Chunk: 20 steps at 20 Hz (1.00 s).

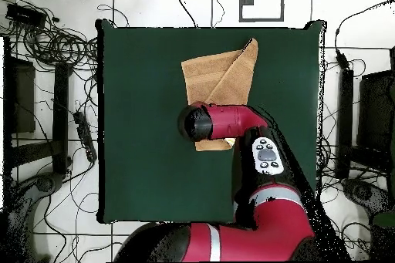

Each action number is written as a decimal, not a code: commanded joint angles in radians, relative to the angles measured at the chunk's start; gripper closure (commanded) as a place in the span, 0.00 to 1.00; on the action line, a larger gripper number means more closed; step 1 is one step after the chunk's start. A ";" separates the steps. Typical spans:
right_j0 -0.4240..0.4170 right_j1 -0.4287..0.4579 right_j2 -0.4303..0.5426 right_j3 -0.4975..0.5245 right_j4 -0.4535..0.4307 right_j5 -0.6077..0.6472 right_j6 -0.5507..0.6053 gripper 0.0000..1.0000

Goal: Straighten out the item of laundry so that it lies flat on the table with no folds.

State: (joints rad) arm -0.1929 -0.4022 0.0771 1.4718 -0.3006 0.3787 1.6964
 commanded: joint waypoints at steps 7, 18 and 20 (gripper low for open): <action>0.052 0.056 0.019 0.112 0.123 -0.116 0.270 0.00; 0.049 0.118 0.029 0.092 0.143 -0.171 0.238 0.00; 0.052 0.118 0.025 0.089 0.143 -0.172 0.236 0.00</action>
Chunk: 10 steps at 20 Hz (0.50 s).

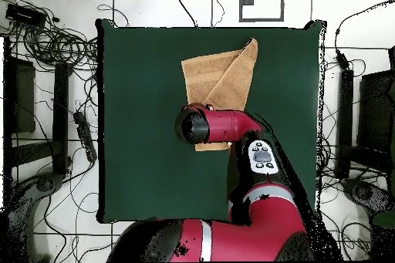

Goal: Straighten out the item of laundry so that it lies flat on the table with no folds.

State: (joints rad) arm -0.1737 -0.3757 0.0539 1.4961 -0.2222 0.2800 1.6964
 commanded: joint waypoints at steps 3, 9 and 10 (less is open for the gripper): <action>0.037 0.090 0.041 0.063 0.065 -0.081 0.236 0.00; 0.037 0.092 0.039 0.061 0.071 -0.087 0.222 1.00; 0.039 0.092 0.037 0.063 0.074 -0.088 0.223 1.00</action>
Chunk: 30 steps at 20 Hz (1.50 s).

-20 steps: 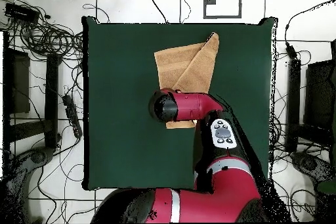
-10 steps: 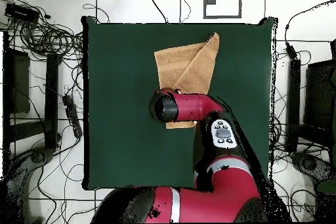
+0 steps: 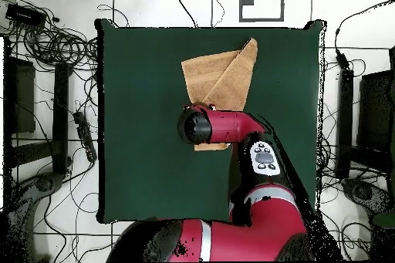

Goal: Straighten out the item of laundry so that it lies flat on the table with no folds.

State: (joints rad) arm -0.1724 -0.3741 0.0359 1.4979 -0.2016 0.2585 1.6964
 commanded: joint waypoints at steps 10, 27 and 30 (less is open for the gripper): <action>0.047 0.083 0.043 0.079 0.083 -0.079 0.245 1.00; 0.088 -0.160 0.001 0.229 0.210 0.107 0.255 1.00; 0.079 -0.152 0.011 0.239 0.215 0.081 0.234 1.00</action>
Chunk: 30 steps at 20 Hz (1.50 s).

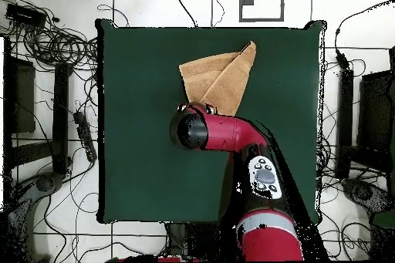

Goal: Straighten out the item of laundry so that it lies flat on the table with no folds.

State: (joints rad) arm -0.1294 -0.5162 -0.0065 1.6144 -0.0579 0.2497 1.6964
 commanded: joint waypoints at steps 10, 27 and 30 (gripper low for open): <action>-0.005 -0.004 0.106 0.149 0.063 -0.001 0.193 0.00; 0.016 0.070 0.088 0.134 0.081 -0.051 0.217 0.00; 0.012 0.106 0.091 0.120 0.076 -0.075 0.213 0.00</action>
State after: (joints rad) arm -0.1439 -0.5151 -0.0062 1.6795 -0.0245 0.2315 1.6964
